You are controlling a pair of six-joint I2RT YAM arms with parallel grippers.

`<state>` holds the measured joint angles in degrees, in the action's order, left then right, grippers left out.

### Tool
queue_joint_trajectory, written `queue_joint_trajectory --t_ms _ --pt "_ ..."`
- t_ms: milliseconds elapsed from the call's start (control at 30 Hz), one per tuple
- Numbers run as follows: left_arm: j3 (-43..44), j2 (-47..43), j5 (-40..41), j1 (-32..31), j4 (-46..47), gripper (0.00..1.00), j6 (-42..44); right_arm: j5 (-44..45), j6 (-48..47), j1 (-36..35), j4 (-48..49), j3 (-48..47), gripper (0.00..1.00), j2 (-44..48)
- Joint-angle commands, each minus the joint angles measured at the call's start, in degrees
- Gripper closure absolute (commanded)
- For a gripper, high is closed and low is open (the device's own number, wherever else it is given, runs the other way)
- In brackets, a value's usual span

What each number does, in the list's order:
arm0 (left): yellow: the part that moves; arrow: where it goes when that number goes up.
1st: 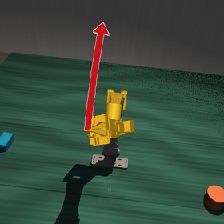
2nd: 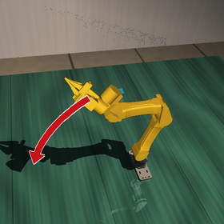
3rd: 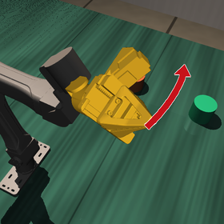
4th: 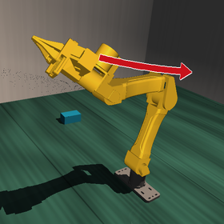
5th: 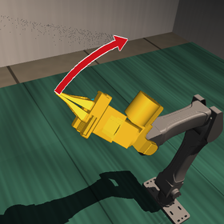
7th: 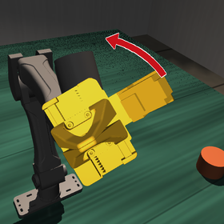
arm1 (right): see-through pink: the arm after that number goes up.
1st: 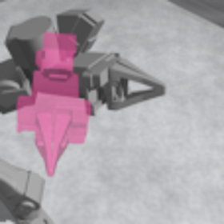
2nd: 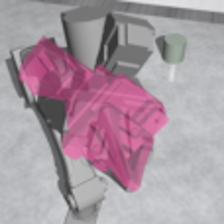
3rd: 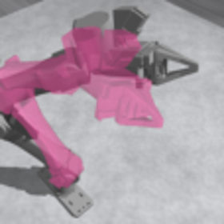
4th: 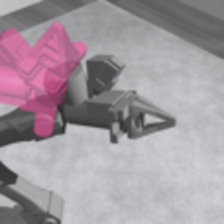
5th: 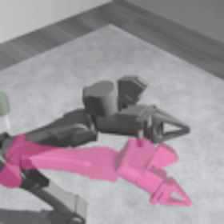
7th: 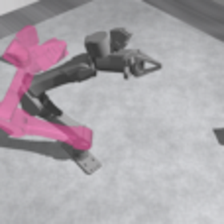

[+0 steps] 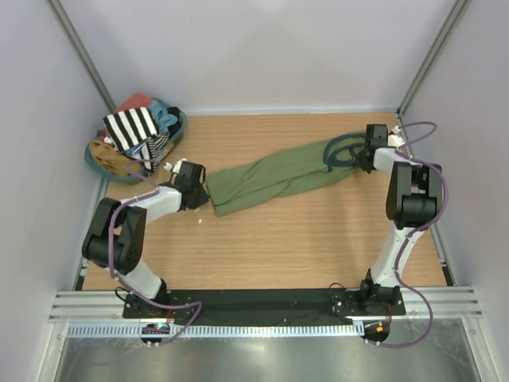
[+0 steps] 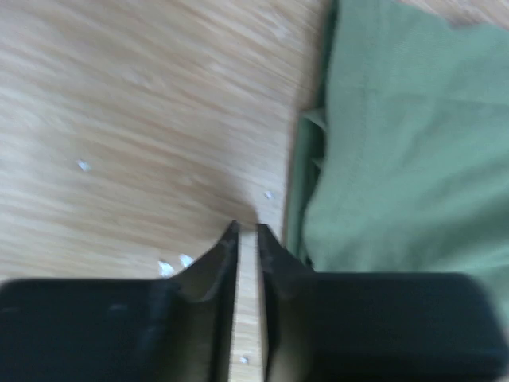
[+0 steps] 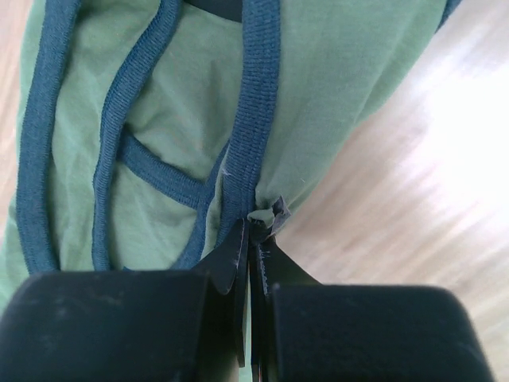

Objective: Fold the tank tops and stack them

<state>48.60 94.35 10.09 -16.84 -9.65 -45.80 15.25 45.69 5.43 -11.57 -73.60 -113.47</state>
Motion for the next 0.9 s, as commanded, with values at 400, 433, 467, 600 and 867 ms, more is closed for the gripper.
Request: queue_joint_trajectory --t_ms 400,433,467,600,867 --pt "11.15 4.77 3.1 -1.53 -3.79 0.35 0.8 -2.76 -1.48 -0.25 1.38 -0.58 0.99 1.41" --pt "11.95 5.84 3.01 -1.53 -3.88 0.36 0.71 -2.85 -1.31 -0.25 1.46 -0.66 0.99 1.5" --pt "12.74 6.98 2.75 -1.62 -4.06 0.37 0.63 -3.29 -1.39 -0.25 1.55 -0.75 0.99 1.58" --pt "15.55 11.64 1.78 -1.53 -3.88 0.49 0.62 -2.94 -1.57 -0.25 1.38 -0.84 0.99 2.02" --pt "15.48 13.32 2.48 -1.62 -3.89 1.0 0.45 -3.2 -2.36 -0.25 1.38 -2.5 0.99 1.07"
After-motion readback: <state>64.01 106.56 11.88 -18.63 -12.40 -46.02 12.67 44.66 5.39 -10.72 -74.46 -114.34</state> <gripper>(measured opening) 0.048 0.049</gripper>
